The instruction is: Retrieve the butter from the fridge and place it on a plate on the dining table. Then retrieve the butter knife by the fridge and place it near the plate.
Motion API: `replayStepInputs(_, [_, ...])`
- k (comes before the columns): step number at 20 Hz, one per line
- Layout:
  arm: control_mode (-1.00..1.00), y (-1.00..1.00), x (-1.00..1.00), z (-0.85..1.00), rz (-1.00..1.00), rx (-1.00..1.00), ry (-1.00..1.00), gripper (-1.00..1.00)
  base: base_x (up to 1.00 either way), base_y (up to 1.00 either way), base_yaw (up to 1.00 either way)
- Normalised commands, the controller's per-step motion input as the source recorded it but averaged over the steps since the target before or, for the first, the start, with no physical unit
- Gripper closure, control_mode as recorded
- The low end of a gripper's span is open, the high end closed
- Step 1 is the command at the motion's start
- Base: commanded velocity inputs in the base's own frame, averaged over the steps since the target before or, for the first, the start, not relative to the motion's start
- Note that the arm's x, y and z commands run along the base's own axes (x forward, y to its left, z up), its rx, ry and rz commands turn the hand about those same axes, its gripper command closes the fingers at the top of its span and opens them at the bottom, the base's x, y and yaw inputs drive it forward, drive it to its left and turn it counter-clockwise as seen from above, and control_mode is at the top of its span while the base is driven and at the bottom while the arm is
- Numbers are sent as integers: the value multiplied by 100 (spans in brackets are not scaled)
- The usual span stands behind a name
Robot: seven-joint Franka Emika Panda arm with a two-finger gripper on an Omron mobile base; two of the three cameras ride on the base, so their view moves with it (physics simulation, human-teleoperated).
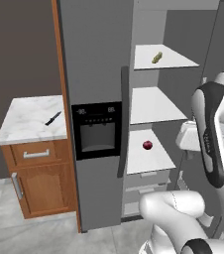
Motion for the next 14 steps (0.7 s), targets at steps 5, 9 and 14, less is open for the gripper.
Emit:
replayStepInputs(5, [-100,20,0,-10,-5,-4,-5,-100,0,0,0])
replayStepInputs(9, [-100,9,0,-16,0,-5,-8,-100,0,0,0])
replayStepInputs(14, [-100,7,-9,-22,-6,-7,-5,-100,0,0,0])
